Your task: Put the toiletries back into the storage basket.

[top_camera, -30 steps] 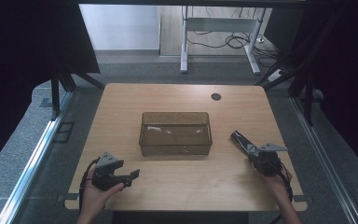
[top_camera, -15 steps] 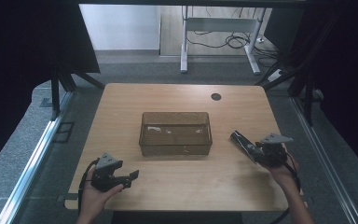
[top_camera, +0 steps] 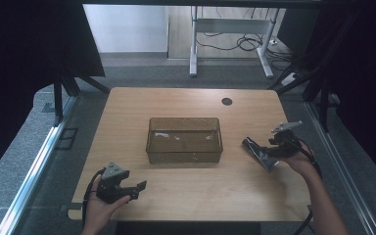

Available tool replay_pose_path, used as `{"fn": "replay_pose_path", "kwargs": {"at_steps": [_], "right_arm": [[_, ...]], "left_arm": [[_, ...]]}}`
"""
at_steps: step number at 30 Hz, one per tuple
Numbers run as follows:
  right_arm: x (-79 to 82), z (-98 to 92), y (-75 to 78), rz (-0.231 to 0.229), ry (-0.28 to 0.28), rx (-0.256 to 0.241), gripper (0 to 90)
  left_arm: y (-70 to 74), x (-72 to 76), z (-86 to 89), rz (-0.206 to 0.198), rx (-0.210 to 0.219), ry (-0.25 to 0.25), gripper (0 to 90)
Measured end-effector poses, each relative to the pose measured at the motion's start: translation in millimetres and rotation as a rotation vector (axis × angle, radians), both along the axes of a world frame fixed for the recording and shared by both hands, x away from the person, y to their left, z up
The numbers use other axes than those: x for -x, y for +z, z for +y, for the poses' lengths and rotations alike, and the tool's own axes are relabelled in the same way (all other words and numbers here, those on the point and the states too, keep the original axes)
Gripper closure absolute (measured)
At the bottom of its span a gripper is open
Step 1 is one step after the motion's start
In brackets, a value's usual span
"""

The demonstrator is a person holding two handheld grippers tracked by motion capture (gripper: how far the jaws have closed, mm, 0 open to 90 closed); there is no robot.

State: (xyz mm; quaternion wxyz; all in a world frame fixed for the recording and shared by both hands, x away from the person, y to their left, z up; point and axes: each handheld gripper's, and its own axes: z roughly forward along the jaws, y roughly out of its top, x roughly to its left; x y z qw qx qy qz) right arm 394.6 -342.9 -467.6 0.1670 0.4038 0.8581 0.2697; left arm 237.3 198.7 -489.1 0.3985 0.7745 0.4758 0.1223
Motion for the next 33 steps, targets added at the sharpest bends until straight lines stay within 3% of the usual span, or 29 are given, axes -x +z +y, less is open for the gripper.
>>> {"fn": "replay_pose_path", "kwargs": {"at_steps": [6,15,25,28,33], "right_arm": [[-13.4,-1.3,2.7,0.051,0.012,0.009,42.1],[-34.8,15.5,-6.3,0.159,0.036,0.112,36.3],[-41.6,32.6,-25.5,0.207,0.064,0.144,32.7],[-42.8,38.8,-34.2,0.223,0.073,0.182,34.5],[-45.3,38.9,-38.5,0.244,0.078,0.172,40.2]], "left_arm": [[0.5,-0.6,0.4,-0.003,0.007,-0.004,22.1],[0.9,-2.3,2.0,-0.002,0.016,-0.005,22.1],[0.5,-3.3,2.6,-0.003,0.017,-0.008,22.1],[0.9,-3.0,2.1,-0.003,0.018,-0.008,22.1],[0.5,-3.7,3.3,-0.003,0.019,-0.008,22.2]]}}
